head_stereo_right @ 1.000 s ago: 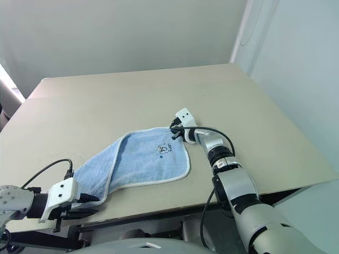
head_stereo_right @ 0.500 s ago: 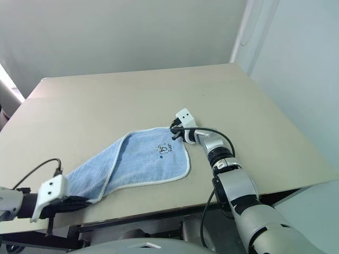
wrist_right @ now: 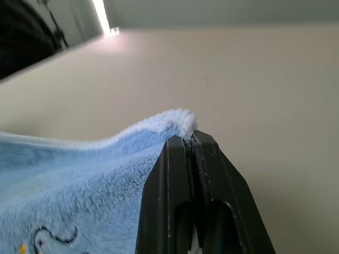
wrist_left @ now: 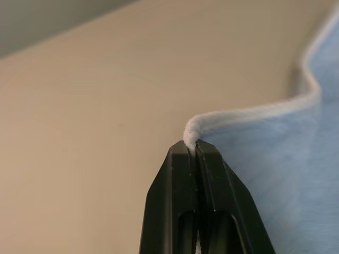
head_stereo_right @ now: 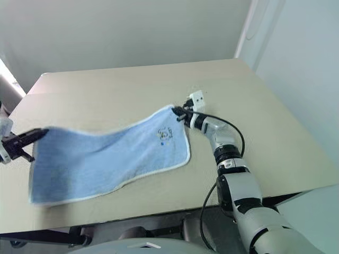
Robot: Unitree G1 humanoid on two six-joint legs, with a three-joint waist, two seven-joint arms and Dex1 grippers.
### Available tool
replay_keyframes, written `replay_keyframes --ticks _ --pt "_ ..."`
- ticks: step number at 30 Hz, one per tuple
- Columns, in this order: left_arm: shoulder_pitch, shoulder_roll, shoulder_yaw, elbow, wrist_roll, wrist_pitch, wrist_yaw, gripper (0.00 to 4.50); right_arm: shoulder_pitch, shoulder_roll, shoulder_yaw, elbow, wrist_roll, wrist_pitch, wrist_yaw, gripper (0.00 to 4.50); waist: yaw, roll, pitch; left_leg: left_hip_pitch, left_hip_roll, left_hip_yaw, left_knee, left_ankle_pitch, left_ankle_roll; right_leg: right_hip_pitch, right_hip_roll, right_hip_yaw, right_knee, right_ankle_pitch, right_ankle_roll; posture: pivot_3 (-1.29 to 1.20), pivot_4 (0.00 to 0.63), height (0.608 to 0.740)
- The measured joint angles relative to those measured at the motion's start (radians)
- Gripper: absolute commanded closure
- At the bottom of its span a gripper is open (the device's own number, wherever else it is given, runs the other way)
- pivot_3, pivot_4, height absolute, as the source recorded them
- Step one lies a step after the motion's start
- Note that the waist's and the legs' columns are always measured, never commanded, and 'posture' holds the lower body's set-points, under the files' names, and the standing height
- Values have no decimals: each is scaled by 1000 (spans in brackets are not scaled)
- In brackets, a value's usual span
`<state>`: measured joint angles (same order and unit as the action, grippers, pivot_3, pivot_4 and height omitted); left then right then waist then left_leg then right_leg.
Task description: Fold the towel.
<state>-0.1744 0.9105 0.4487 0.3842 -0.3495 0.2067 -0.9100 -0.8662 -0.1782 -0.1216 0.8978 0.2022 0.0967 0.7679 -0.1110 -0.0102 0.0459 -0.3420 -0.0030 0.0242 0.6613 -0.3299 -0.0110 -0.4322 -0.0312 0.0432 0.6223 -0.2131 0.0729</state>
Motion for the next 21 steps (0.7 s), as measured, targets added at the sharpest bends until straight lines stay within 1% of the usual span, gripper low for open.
replay_keyframes --ticks 3,8,11,13,17,19,21 --pt "-155 -43 -61 167 75 -85 90 4488 -44 -4 -15 18 6 -40 -15 4500 15 -1 -1 0 0 0 0 0 0 0 0 0 0 0 0 0 0 740" --pt "-426 -118 -140 457 169 -240 224 4488 -100 -18 -26 112 -2 -133 -48 4500 29 -3 -1 -3 -1 -1 1 0 0 -2 -2 -1 0 1 0 0 0 740" --pt "-626 -141 -173 655 228 -330 345 4488 -153 -34 -27 187 -24 -240 -91 4500 39 -3 -2 -13 -2 0 3 1 -1 -13 -2 -1 4 1 1 0 0 740" --pt "-738 -153 -188 756 257 -388 415 4488 -199 -42 -45 235 -27 -322 -132 4500 40 -3 -2 -15 -2 0 3 1 -1 -15 -2 -1 6 1 1 0 0 740" --pt "-856 -162 -192 836 274 -469 455 4488 -292 -82 -90 267 -22 -450 -197 4500 39 -3 -2 -16 -3 0 1 1 -1 -16 -2 -1 4 1 1 0 0 740" --pt "-872 -154 -195 849 279 -513 445 4488 -310 -106 -99 268 -22 -519 -201 4500 38 -3 -2 -16 -2 0 1 1 -1 -15 -2 0 4 1 1 0 0 740" --pt "-866 -140 -199 852 282 -553 395 4488 -301 -115 -104 266 -21 -571 -179 4500 37 -3 -2 -15 -2 1 1 1 -1 -15 -1 0 4 1 1 0 0 740"
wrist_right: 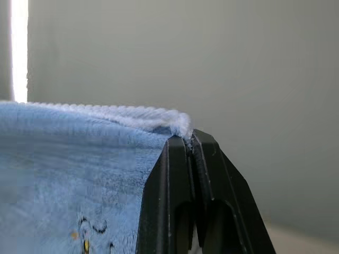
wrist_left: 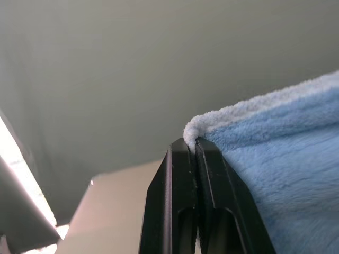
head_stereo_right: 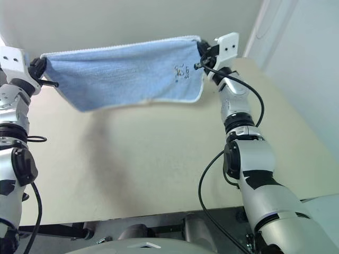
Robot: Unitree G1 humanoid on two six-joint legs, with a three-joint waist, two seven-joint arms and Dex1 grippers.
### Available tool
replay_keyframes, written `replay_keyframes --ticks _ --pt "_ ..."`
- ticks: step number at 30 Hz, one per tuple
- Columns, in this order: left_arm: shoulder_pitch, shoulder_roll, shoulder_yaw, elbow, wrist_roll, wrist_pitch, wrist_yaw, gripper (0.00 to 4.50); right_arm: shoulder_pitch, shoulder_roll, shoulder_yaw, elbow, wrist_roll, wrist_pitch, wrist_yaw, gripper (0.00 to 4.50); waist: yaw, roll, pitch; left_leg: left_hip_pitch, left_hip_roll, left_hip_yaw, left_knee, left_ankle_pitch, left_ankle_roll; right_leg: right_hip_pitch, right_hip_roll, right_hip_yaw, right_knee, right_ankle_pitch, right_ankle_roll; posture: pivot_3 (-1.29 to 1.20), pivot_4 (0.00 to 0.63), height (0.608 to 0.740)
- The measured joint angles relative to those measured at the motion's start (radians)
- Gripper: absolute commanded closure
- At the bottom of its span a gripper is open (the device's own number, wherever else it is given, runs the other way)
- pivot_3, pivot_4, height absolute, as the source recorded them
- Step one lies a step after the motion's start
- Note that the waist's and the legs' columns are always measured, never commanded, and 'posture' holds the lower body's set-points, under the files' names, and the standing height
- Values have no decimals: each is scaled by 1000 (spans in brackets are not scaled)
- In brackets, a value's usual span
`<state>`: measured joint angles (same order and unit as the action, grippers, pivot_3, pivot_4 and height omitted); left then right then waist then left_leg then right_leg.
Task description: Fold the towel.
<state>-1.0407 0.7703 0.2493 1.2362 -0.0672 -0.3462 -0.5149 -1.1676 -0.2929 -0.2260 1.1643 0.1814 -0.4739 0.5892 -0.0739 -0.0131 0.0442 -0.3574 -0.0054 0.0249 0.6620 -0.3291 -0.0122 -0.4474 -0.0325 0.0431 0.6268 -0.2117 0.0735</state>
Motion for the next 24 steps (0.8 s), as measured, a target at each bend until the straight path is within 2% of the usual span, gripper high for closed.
replay_keyframes --ticks 2,5,10,13,17,19,24 --pt "38 21 2 -16 -17 -9 -123 4488 46 1 -1 -29 17 -44 59 4500 -1 0 0 2 1 0 0 0 0 3 1 0 0 0 0 0 0 740" --pt "195 41 10 -85 -76 -3 -352 4488 198 4 -10 -129 73 -74 187 4500 -1 1 0 3 1 0 2 0 0 4 2 0 2 0 0 0 0 740" --pt "590 46 24 -400 -186 94 -574 4488 556 5 19 -499 196 58 351 4500 0 1 0 2 2 0 3 0 1 3 0 1 3 0 0 0 0 740" --pt "817 52 60 -618 -248 191 -619 4488 725 -12 23 -694 238 172 357 4500 6 1 0 3 2 0 4 0 1 3 -1 1 3 0 0 0 0 740" --pt "1001 92 132 -823 -303 295 -613 4488 913 -94 38 -945 274 312 369 4500 22 1 -1 10 4 1 5 0 1 10 -2 -1 3 -1 -2 0 0 740" --pt "1109 116 148 -899 -311 331 -630 4488 998 -133 42 -975 272 340 385 4500 27 2 0 20 4 2 3 0 1 21 -1 -1 0 -7 -7 0 0 740" --pt "1257 116 152 -959 -322 379 -660 4488 1153 -172 45 -977 275 348 456 4500 31 2 1 22 5 3 5 0 1 22 2 -1 0 -11 -4 0 0 740"
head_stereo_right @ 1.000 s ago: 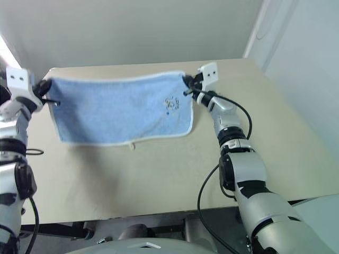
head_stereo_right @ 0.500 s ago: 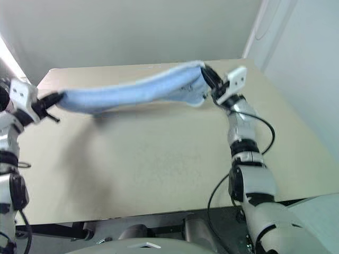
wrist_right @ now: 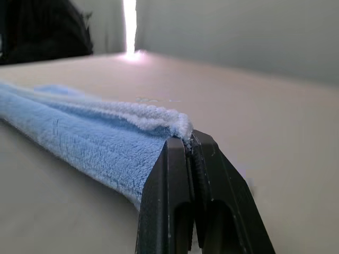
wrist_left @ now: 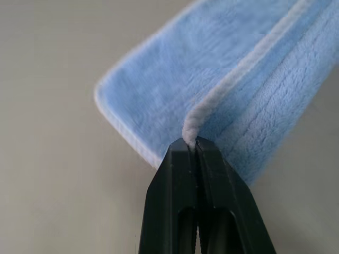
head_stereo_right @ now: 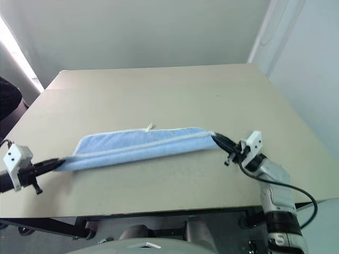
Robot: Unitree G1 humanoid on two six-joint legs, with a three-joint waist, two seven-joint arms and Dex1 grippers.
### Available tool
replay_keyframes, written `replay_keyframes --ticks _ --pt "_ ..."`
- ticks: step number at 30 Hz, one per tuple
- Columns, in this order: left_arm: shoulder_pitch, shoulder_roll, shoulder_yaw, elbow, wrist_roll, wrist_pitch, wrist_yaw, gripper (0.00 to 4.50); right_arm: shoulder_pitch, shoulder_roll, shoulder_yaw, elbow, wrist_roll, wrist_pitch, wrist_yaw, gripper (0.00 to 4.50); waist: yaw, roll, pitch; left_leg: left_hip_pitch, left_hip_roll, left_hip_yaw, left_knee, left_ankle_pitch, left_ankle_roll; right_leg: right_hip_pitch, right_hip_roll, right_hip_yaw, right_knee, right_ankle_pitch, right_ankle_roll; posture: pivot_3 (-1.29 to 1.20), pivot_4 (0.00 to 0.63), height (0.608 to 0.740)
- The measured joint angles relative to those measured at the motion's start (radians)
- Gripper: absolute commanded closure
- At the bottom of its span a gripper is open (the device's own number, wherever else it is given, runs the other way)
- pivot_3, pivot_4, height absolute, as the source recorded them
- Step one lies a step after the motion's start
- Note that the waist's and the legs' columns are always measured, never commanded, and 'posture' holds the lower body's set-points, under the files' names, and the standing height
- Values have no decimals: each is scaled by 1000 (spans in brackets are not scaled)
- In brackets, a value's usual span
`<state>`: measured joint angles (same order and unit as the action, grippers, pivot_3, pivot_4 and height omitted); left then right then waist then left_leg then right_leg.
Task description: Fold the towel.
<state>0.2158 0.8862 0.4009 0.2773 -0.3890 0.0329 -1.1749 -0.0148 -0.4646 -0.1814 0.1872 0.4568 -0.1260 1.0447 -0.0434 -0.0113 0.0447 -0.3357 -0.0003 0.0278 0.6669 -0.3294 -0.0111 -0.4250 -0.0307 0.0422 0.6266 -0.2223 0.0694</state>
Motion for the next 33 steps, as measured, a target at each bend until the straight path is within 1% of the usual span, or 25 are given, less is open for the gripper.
replay_keyframes --ticks 4,7,10,12,16,19,22,27,33 --pt "52 14 11 -5 -5 -7 -23 4488 46 -48 1 -46 1 5 47 4500 0 0 0 0 0 0 0 0 0 0 2 0 1 0 0 0 0 740" --pt "54 23 15 -3 -8 -21 -27 4488 52 -78 1 -73 2 5 73 4500 0 -2 -1 0 0 1 0 0 0 0 4 0 1 0 0 0 0 740" --pt "30 27 14 15 -15 -21 -39 4488 52 -114 9 -84 -4 43 75 4500 0 -2 0 0 0 2 0 0 0 -1 3 0 1 0 0 0 0 740" --pt "-32 27 5 45 -16 -18 -40 4488 10 -116 21 -66 -23 74 56 4500 0 -3 0 0 0 2 2 0 0 0 4 0 2 0 0 0 0 740" --pt "-177 27 -35 129 -8 15 -22 4488 -113 -116 70 -5 -87 150 -27 4500 0 -5 0 2 0 2 2 0 0 1 5 0 3 1 -1 0 0 740" --pt "-277 14 -92 218 24 38 -9 4488 -203 -72 104 101 -139 169 -101 4500 -1 -6 -1 1 0 1 2 0 0 -1 5 0 3 4 -2 0 0 740" --pt "-377 -4 -140 318 69 24 28 4488 -271 -14 119 224 -179 116 -162 4500 -1 -6 -1 -1 -1 1 1 0 0 -2 5 0 3 5 0 0 0 740" --pt "-548 -35 -187 517 140 -45 89 4488 -369 48 130 396 -236 13 -229 4500 -1 -7 -1 -1 -2 1 1 0 0 -2 3 0 2 6 2 0 0 740" --pt "-693 -83 -213 712 191 -123 153 4488 -468 79 138 562 -287 -42 -291 4500 -1 -7 -2 -2 -2 1 1 0 0 -2 3 0 3 7 3 0 0 740"
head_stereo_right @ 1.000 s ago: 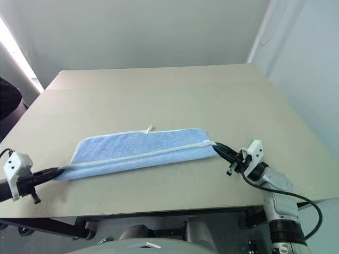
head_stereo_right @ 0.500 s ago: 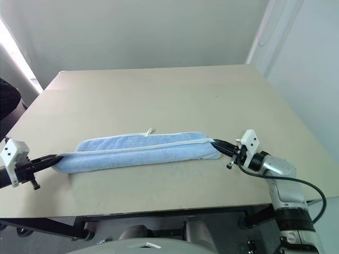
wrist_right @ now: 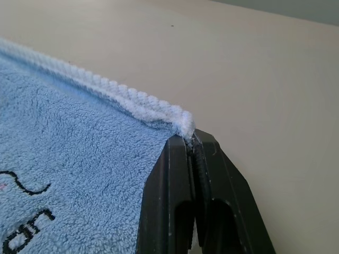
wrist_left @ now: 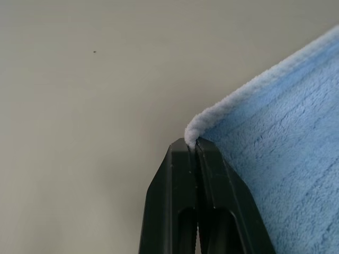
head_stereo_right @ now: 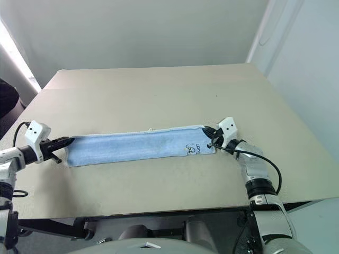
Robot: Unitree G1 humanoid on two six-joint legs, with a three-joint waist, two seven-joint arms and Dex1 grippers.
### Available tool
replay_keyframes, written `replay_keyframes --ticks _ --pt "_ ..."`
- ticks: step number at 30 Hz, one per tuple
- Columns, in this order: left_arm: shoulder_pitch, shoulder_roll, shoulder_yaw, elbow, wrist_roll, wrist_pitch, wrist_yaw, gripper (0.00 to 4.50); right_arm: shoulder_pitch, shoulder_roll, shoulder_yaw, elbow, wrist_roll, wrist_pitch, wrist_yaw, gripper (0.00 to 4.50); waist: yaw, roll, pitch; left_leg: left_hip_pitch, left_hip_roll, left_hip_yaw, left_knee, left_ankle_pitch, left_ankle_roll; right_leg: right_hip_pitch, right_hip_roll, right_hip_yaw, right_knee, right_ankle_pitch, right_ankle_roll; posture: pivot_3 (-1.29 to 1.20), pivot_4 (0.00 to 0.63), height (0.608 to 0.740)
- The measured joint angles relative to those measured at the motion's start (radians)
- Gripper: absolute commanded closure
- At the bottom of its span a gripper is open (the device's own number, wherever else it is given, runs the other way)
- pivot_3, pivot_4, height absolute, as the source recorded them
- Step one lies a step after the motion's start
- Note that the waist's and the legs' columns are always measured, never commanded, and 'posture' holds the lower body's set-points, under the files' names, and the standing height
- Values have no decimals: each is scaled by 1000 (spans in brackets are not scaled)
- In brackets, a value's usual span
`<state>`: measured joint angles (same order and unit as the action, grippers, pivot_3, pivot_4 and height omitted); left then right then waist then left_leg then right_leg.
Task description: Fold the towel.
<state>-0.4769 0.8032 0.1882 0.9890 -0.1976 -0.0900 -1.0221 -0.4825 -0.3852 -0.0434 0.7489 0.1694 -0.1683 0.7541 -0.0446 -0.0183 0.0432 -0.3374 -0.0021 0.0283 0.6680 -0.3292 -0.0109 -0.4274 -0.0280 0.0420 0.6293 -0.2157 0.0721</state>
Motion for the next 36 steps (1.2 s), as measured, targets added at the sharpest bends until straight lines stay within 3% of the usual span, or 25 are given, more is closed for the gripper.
replay_keyframes --ticks 5,6,8,15,19,22,29,32,36 --pt "-53 -39 0 109 12 -10 40 4488 -37 18 4 83 -29 -3 -26 4500 -2 0 0 0 0 0 0 0 0 0 -1 0 0 0 0 0 0 740" --pt "-53 -47 0 122 14 -10 48 4031 -42 22 4 90 -29 -3 -32 4267 -2 0 0 0 0 0 0 0 0 0 -1 0 1 0 0 0 0 740" --pt "-53 -61 1 142 15 -10 55 3551 -53 33 3 105 -31 2 -45 3822 -2 0 0 0 0 0 0 0 0 0 -1 0 1 1 0 0 0 740" --pt "-67 -62 65 154 -14 -4 82 1132 -82 66 -46 96 14 23 -70 1314 0 -1 0 -1 0 -1 0 0 0 0 -3 0 1 1 0 0 0 740" --pt "-74 -32 107 144 -36 -1 104 1118 -84 61 -115 -36 112 182 -85 24 0 0 0 -1 0 -1 0 0 0 -1 -4 0 1 1 1 0 0 740" --pt "-56 -23 129 63 -67 21 76 1118 -91 21 -170 -183 214 413 -108 24 1 0 0 -2 0 -2 0 0 0 -2 -6 0 1 1 0 0 0 740" --pt "210 -37 148 -467 -197 219 -20 1118 -100 -223 -199 -313 455 1292 -52 24 2 0 0 -3 -1 -2 -2 0 0 -3 -9 0 0 1 0 0 0 740" --pt "279 -71 136 -632 -217 274 0 1118 -91 -268 -190 -314 514 1480 21 24 2 1 0 -2 0 -2 -2 0 0 -2 -7 0 0 1 0 0 0 740" --pt "327 -99 96 -732 -217 349 31 1118 -50 -317 -146 -319 569 1566 163 24 1 1 0 -1 0 -1 0 0 0 0 0 0 -1 0 1 0 0 740"
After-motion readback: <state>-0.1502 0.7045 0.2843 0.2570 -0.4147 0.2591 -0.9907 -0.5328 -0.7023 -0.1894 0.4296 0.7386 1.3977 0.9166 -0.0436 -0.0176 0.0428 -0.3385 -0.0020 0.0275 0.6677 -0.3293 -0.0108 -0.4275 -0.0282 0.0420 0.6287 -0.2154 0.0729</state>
